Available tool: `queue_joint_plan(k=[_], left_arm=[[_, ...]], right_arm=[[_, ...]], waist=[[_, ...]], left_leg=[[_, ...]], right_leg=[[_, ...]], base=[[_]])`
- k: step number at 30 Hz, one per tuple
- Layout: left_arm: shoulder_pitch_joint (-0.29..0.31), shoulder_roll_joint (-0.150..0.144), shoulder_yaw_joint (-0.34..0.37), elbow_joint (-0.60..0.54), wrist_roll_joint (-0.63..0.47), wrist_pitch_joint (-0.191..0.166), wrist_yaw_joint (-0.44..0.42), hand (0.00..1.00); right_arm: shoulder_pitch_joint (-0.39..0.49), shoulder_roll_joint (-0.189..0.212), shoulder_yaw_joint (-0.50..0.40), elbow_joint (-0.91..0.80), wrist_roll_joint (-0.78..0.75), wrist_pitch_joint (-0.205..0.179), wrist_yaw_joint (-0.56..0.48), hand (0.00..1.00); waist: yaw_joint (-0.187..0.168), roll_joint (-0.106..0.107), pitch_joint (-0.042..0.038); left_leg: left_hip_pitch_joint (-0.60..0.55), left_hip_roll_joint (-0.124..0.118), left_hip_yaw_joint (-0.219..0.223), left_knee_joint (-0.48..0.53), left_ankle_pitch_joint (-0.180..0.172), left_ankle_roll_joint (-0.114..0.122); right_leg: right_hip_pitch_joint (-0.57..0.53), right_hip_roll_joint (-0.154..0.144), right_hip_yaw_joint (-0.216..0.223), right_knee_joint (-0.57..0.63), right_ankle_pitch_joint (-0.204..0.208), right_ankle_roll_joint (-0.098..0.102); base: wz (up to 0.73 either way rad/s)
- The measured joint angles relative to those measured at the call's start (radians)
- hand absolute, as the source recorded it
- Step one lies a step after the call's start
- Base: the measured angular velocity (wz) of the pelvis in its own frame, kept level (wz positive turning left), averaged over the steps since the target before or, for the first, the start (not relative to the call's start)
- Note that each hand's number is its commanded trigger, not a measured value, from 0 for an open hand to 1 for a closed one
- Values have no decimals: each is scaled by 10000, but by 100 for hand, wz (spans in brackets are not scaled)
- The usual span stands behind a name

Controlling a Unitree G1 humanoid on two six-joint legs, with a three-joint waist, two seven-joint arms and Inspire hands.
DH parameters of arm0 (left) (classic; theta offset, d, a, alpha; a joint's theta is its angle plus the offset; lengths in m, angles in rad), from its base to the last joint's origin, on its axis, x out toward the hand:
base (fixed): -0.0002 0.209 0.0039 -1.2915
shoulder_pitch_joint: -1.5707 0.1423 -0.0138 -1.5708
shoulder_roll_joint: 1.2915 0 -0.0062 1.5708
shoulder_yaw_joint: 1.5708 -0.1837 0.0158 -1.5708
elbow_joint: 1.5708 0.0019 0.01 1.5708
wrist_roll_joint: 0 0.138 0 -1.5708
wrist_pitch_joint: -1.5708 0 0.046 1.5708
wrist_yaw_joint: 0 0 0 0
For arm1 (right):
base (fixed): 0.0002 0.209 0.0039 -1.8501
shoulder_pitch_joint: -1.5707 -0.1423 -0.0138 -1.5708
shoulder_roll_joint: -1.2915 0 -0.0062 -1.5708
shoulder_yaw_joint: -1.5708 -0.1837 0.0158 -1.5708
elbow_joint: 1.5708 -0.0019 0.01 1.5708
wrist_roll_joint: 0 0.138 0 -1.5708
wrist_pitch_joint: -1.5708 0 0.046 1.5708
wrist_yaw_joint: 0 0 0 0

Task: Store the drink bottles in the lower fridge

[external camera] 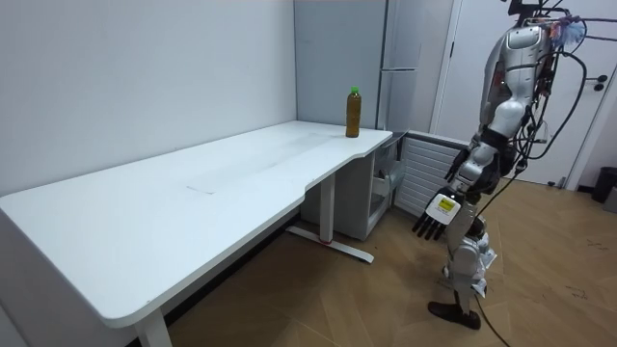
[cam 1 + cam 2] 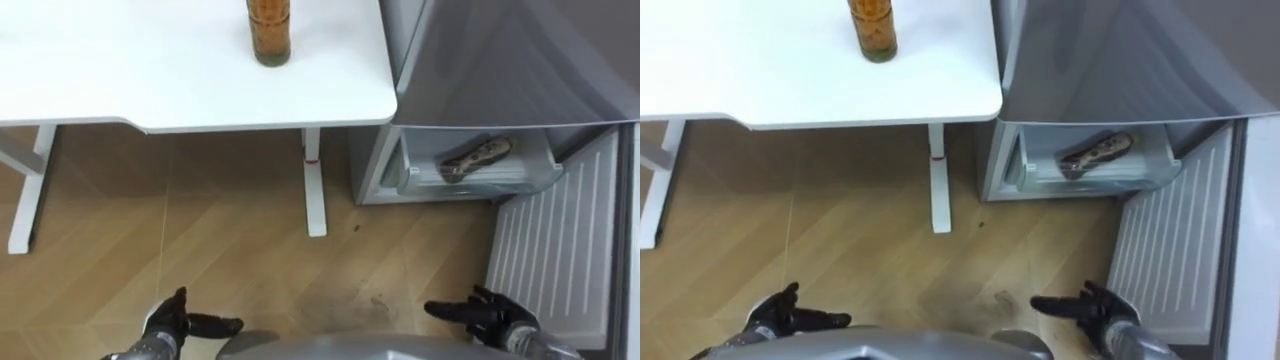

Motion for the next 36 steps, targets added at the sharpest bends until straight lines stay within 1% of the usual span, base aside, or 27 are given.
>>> queue_joint_plan(k=[3,5,6,8,10,11,12,13,15,16,17,18,20,22,23,24,26,27,28,29,30,31,32,33,34,35,36], left_arm=[[21,-203,405,73,-374,-25,54,0],[49,-345,658,147,-587,-30,130,0],[57,-362,735,170,-648,-31,139,0],[66,-366,1033,263,-829,-37,206,0],[102,-370,1220,258,-975,-97,277,0],[145,-371,1288,244,-1121,-130,391,0],[161,-385,1369,233,-1158,-131,458,0],[168,-435,1574,222,-1168,-131,665,0],[107,-459,1669,200,-1255,-159,996,0],[83,-492,1828,113,-1368,-181,1157,0],[82,-541,2057,-72,-1537,-221,1347,0],[83,-546,2114,-167,-1583,-237,1449,0],[82,-582,2383,-701,-1790,-319,1917,0],[20,-615,2545,-930,-1777,-496,2238,0],[-57,-627,2569,-1144,-1781,-529,2487,0],[-75,-635,2556,-1339,-1792,-531,2629,0],[-177,-662,2564,-2220,-1794,-616,3104,0],[-216,-662,2562,-2416,-1770,-683,3247,0],[-244,-666,2562,-2831,-1717,-842,3571,0],[-245,-675,2560,-3286,-1550,-1003,3921,0],[-247,-674,2554,-3480,-1397,-1110,4095,0],[-281,-676,2540,-3825,-1146,-1306,4409,0],[-274,-704,2534,-4424,-1002,-1346,4722,0],[-270,-711,2513,-4763,-982,-1369,4870,0],[-274,-710,2436,-5441,-979,-1473,5161,0],[-296,-708,2388,-5966,-796,-1660,5420,0],[-296,-708,2379,-6184,-625,-1761,5527,0]], right_arm=[[97,219,-188,428,23,-49,38,0],[152,353,-407,653,92,-68,87,0],[171,365,-498,670,92,-68,107,0],[185,368,-774,812,62,-73,155,0],[245,372,-941,823,-59,-80,140,0],[277,368,-941,828,-139,-78,136,0],[280,369,-940,833,-195,-79,131,0],[287,370,-940,853,-302,-79,93,0],[275,377,-938,882,-390,-80,22,0],[264,382,-997,884,-631,-95,22,0],[254,387,-1097,883,-872,-124,22,0],[258,387,-1123,888,-1015,-153,15,0],[202,380,-1122,896,-1625,-272,-163,0],[108,379,-1128,952,-2183,-360,-266,0],[55,383,-1111,1010,-2320,-410,-301,0],[32,386,-1102,1019,-2358,-412,-324,0],[-17,423,-1107,1014,-2693,-455,-464,0],[-17,443,-1109,1015,-2728,-482,-544,0],[-26,475,-1120,1014,-2845,-533,-670,0],[-13,502,-1122,1008,-3022,-597,-741,0],[-5,511,-1120,1007,-3076,-639,-747,0],[26,523,-1111,1005,-3113,-766,-749,0],[44,531,-1112,1015,-3124,-848,-747,0],[41,531,-1112,1015,-3124,-852,-747,0],[37,531,-1112,1014,-3124,-858,-748,0],[37,531,-1117,1015,-3131,-862,-750,0],[34,530,-1118,1013,-3135,-868,-751,0]], waist=[[-2,38,-6],[0,86,-24],[-2,94,-23],[-23,139,-55],[-20,183,-51],[-13,223,-34],[-2,217,-37],[-3,242,-33],[-10,259,-32],[-21,269,-29],[-20,251,-42],[-9,239,-40],[31,228,-44],[20,203,-57],[2,227,-38],[2,217,-40],[10,178,-38],[13,170,-40],[3,173,-38],[-1,127,-65],[-5,146,-56],[-10,146,-58],[-10,149,-55],[-10,157,-50],[-24,139,-56],[-12,162,-46],[-7,149,-56]], left_leg=[[73,8,18,7,-5,-8],[107,20,59,10,-5,-8],[129,22,65,10,-6,-9],[161,33,78,11,-10,-17],[192,37,84,2,-20,-31],[258,42,100,-8,-29,-43],[304,48,132,-9,-35,-49],[357,60,154,-4,-58,-62],[420,61,156,6,-62,-64],[451,61,156,5,-63,-64],[500,61,155,3,-63,-64],[521,60,154,-1,-63,-64],[640,61,159,-65,-67,-71],[709,59,157,-86,-67,-71],[712,57,142,-81,-67,-71],[703,56,129,-75,-67,-72],[639,55,64,-72,-67,-72],[642,55,64,-75,-66,-73],[638,56,57,-75,-66,-73],[651,54,46,-80,-66,-73],[660,52,38,-83,-66,-73],[670,49,38,-75,-66,-73],[669,48,29,-68,-67,-72],[660,47,17,-71,-67,-73],[643,42,-23,-74,-67,-73],[639,35,-78,-91,-68,-73],[643,32,-88,-104,-68,-74]], right_leg=[[31,10,15,-41,-1,3],[48,19,49,-64,0,1],[49,22,61,-64,0,1],[77,38,80,-77,1,-1],[205,49,91,-99,2,-3],[252,66,144,-123,2,-3],[275,74,179,-140,2,-3],[338,86,221,-168,2,-2],[374,89,228,-192,-1,1],[395,95,236,-236,-1,1],[440,105,258,-266,-1,1],[474,106,254,-282,-1,2],[514,115,276,-297,-4,5],[587,115,267,-314,-6,10],[645,115,245,-341,-8,12],[650,115,233,-338,-8,12],[593,117,200,-330,-9,12],[573,119,208,-328,-9,11],[560,123,231,-326,-9,11],[570,123,244,-326,-9,11],[582,123,245,-328,-9,11],[648,123,254,-328,-9,11],[640,122,258,-326,-9,11],[633,122,256,-326,-9,11],[615,121,242,-326,-8,11],[611,121,241,-329,-9,11],[611,121,242,-331,-9,11]], base=[[-3],[-5],[-4],[0],[0],[-5],[-9],[-7],[-2],[0],[0],[0],[-2],[0],[4],[6],[5],[0],[-4],[-5],[0],[0],[0],[0],[4],[4],[0]])
